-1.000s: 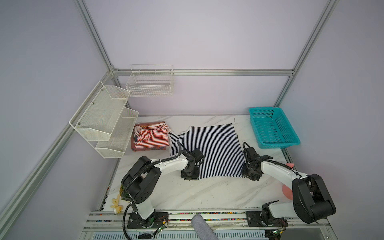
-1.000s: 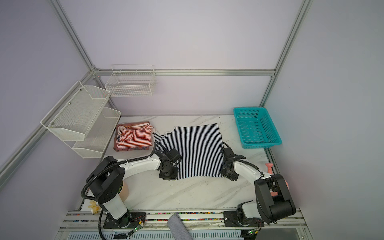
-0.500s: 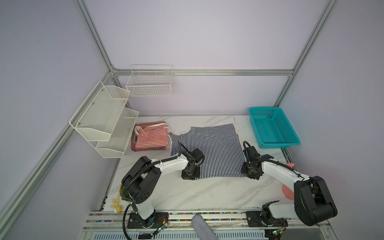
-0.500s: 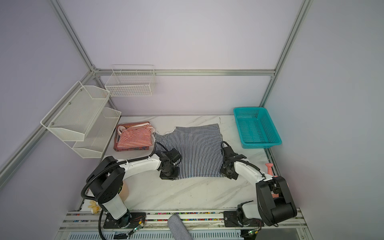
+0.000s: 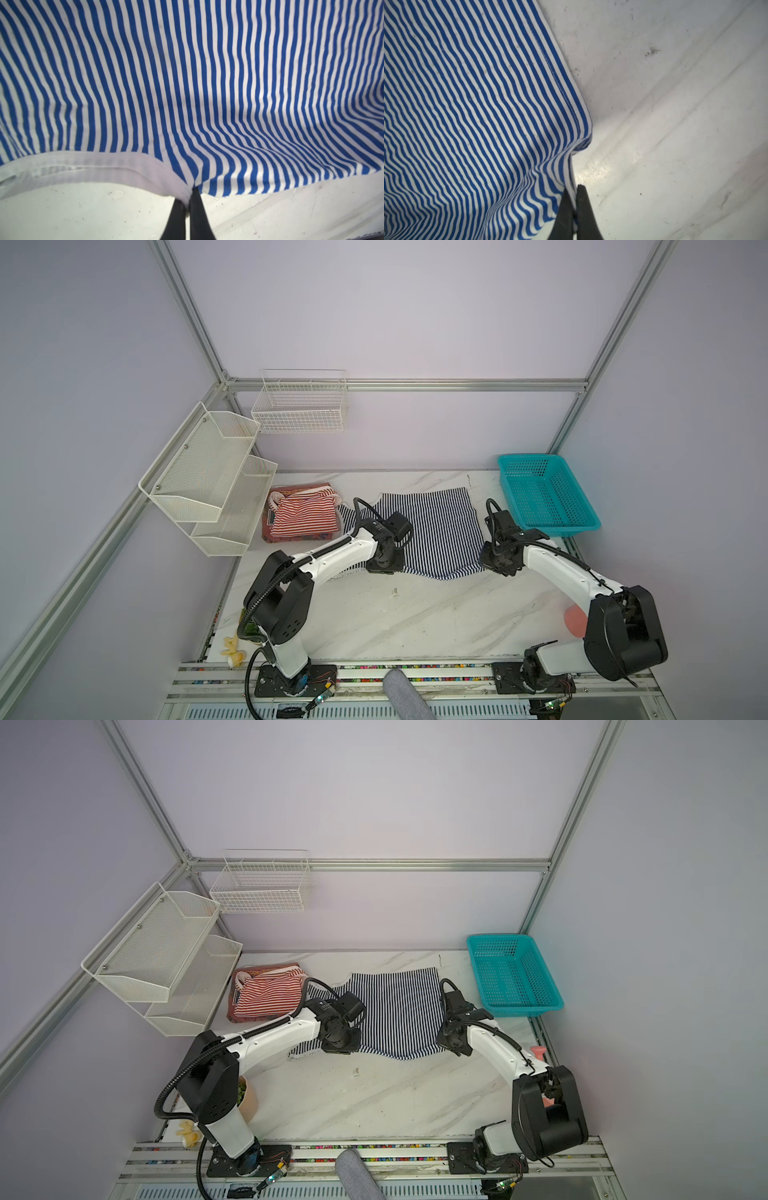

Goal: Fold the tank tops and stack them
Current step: 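Lift the hem with both grippers and fold it toward the far shoulders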

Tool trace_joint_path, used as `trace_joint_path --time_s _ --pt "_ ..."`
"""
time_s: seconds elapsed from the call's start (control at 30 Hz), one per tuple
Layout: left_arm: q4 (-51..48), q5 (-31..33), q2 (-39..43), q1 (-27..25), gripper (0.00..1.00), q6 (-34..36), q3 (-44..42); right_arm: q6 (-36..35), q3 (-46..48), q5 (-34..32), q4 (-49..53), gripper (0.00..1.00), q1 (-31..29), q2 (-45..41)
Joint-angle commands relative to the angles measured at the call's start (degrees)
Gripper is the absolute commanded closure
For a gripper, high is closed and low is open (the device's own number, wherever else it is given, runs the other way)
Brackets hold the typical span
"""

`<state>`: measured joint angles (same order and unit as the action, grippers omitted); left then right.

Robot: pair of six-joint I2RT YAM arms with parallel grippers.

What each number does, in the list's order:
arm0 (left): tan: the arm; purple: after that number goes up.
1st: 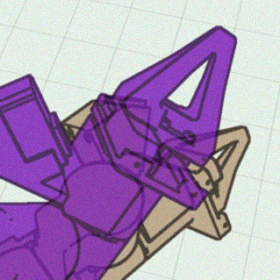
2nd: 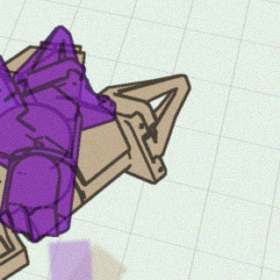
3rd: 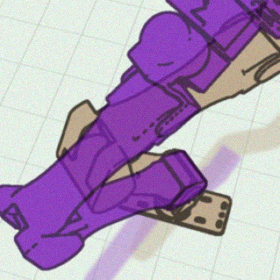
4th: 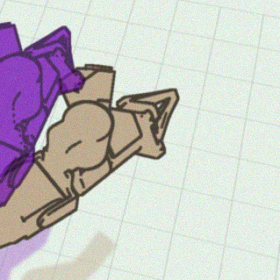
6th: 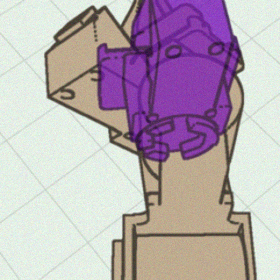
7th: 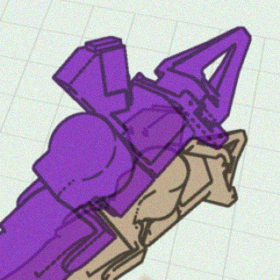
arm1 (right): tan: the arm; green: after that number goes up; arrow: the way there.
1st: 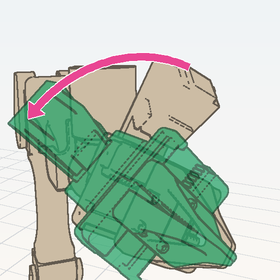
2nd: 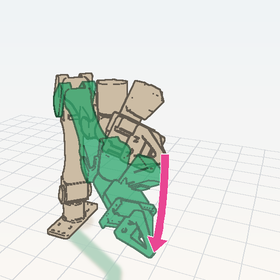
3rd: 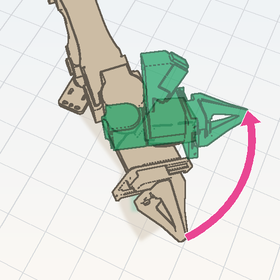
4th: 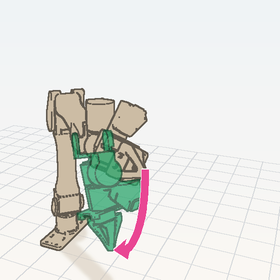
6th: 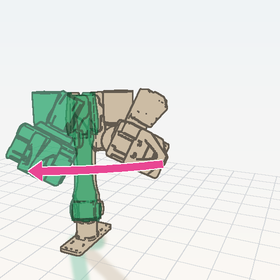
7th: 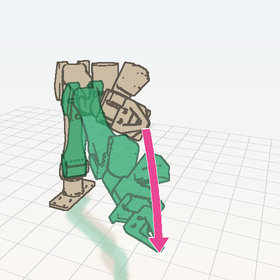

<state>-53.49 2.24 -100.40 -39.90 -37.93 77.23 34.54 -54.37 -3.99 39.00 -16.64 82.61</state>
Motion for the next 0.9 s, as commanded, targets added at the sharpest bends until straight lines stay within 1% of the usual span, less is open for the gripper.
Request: trace_joint_path --time_s 0.0,0.3,0.6,0.73,0.87 --pt "-3.30 2.71 -2.18 1.53 1.00 4.18 7.02 -2.34 -3.83 -2.09 1.90 1.00 0.32 2.71" --pt "-7.23 3.70 -9.84 3.53 1.00 10.52 17.74 -6.18 -14.10 -2.24 2.32 1.00 1.78 12.12" --pt "-8.77 3.82 -16.23 6.01 1.00 13.26 25.41 -9.02 -21.34 -1.42 3.82 1.00 3.53 20.47" --pt "-9.61 3.74 -19.37 6.91 0.98 14.32 28.87 -9.50 -23.42 -1.33 3.89 1.00 4.35 23.06" --pt "-10.05 3.26 -21.92 7.79 0.95 14.81 31.58 -9.98 -25.72 -0.93 4.23 0.96 4.79 25.93"
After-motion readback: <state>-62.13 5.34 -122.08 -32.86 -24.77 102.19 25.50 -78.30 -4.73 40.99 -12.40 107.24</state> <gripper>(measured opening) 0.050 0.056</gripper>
